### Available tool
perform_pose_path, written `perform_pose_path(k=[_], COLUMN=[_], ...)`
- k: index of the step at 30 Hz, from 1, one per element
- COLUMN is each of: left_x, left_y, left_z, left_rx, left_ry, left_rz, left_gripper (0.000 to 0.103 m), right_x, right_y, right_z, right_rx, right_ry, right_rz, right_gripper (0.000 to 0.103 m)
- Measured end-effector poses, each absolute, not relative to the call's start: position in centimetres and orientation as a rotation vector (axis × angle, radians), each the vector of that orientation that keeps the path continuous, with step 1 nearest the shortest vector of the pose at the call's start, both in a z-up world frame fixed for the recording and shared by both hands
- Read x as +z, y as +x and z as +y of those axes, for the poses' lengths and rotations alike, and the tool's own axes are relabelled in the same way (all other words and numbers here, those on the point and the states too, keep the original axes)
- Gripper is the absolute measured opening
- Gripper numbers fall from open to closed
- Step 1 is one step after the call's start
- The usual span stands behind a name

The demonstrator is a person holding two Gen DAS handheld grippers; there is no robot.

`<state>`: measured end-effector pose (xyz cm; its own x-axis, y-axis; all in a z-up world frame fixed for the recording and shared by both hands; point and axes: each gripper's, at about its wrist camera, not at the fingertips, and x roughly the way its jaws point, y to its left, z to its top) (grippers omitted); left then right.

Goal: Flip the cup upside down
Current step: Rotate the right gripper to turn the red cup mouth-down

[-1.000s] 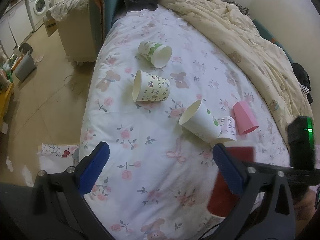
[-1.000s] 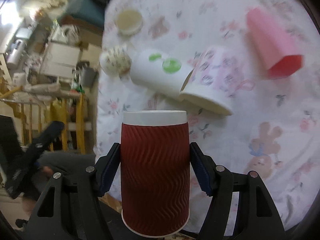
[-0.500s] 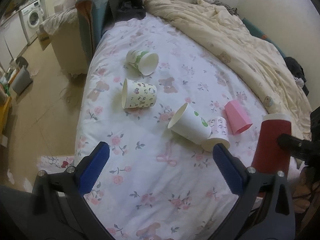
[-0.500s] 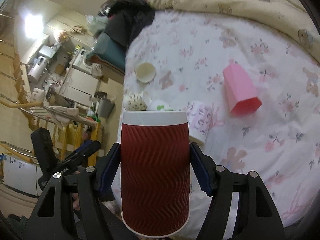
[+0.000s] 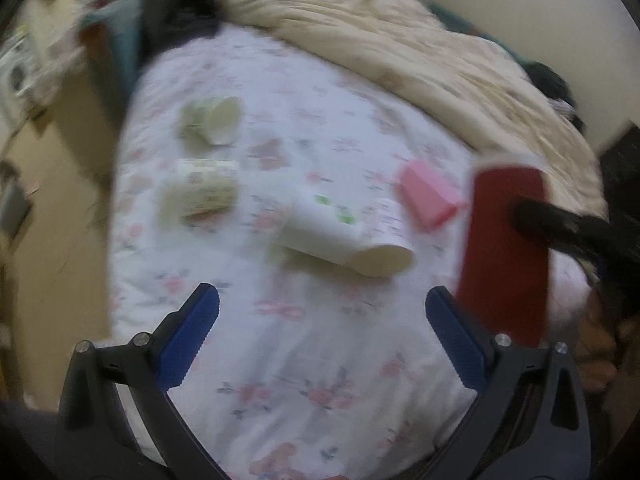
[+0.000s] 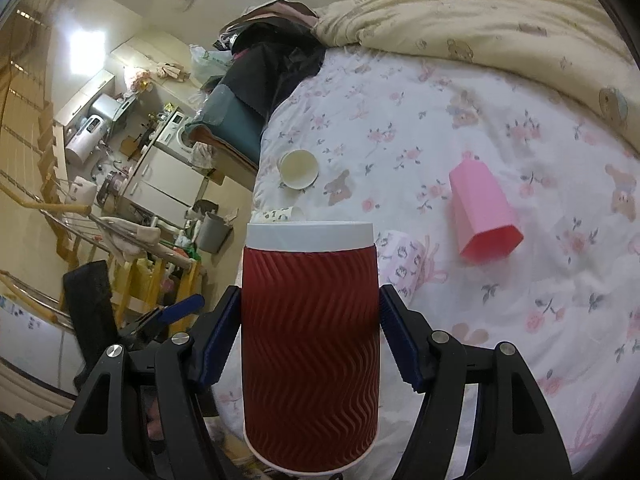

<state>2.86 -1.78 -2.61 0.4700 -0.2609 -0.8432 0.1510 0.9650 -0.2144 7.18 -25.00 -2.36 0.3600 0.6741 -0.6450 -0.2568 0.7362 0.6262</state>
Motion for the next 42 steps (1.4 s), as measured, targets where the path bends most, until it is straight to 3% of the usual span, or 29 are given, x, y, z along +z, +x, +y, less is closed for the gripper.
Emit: perform_pose_path(k=[14,33,42], left_x=[-3.3,-3.8,-3.5], left_y=[1.2,2.3,2.5], left_z=[-5.7,-2.5,2.5], left_rx=[-0.454,-0.255,-0.031], left_ry=[-0.046,-0.041,-0.098], left_rz=[1.139,1.138,1.124], left_gripper=[0.102,0.102,0.102], right_x=[-2.4,-0.5,-4.1], right_y=[6.5,5.2,5.3], right_z=[-23.0,-21.9,-19.0], right_rx=[0.661,0.643,0.621], right_ry=[0.372,0.212,0.005], right_rz=[1.043,0.965,1.105], right_gripper=[0.071,0.070,0.070])
